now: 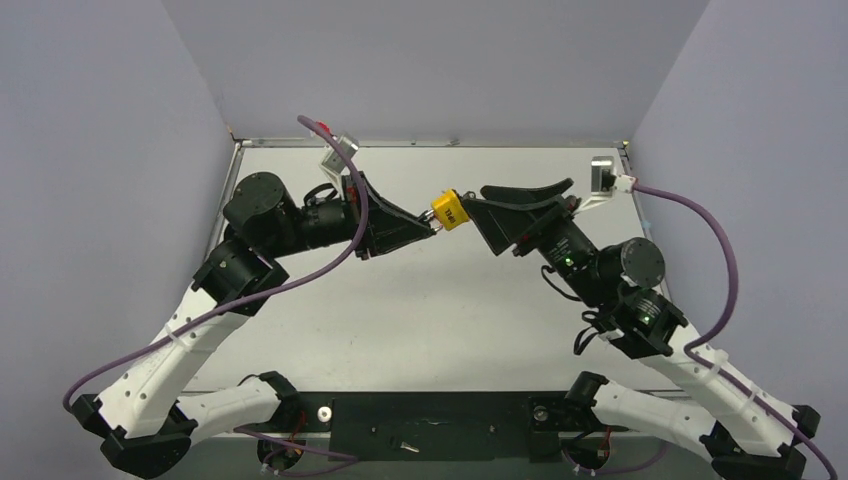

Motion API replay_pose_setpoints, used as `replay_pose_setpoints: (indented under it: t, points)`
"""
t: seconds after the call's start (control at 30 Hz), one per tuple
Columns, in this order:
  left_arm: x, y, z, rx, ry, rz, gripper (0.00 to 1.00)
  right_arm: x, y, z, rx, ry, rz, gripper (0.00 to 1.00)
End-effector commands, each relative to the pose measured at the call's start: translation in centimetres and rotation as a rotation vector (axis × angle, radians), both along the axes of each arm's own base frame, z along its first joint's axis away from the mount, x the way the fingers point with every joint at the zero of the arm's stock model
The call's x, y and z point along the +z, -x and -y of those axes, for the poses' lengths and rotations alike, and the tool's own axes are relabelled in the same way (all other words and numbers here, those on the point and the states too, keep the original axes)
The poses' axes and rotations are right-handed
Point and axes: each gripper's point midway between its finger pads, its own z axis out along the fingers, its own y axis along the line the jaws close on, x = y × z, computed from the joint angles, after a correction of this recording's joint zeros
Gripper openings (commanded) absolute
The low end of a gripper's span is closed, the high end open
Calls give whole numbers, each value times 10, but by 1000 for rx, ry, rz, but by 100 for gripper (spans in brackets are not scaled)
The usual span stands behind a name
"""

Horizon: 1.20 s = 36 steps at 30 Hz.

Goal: Lock with the key
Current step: Lock the lock.

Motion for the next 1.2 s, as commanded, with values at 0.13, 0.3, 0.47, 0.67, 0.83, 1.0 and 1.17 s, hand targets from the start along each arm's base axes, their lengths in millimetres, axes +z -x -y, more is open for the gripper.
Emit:
replay_pose_setpoints:
  t: [0.13, 0.3, 0.47, 0.67, 0.83, 1.0, 1.17]
  points:
    - [25, 55, -32, -121, -45, 159, 0, 19, 32, 20, 295, 112, 336, 85]
    - [16, 62, -37, -142, -97, 139, 0, 25, 44, 1, 553, 88, 408, 86]
    - [7, 66, -39, -156, -146, 112, 0, -14, 44, -31, 598, 350, 338, 86]
    - [-2, 69, -39, -191, -174, 104, 0, -28, 54, -34, 629, 396, 355, 81]
    - [-4, 72, -38, -213, -174, 104, 0, -37, 69, -33, 671, 392, 344, 81]
    - [-4, 75, -36, -241, -165, 102, 0, -48, 76, -39, 690, 424, 329, 81]
    - [-5, 75, -34, -248, -157, 97, 0, -51, 79, -45, 705, 440, 315, 77]
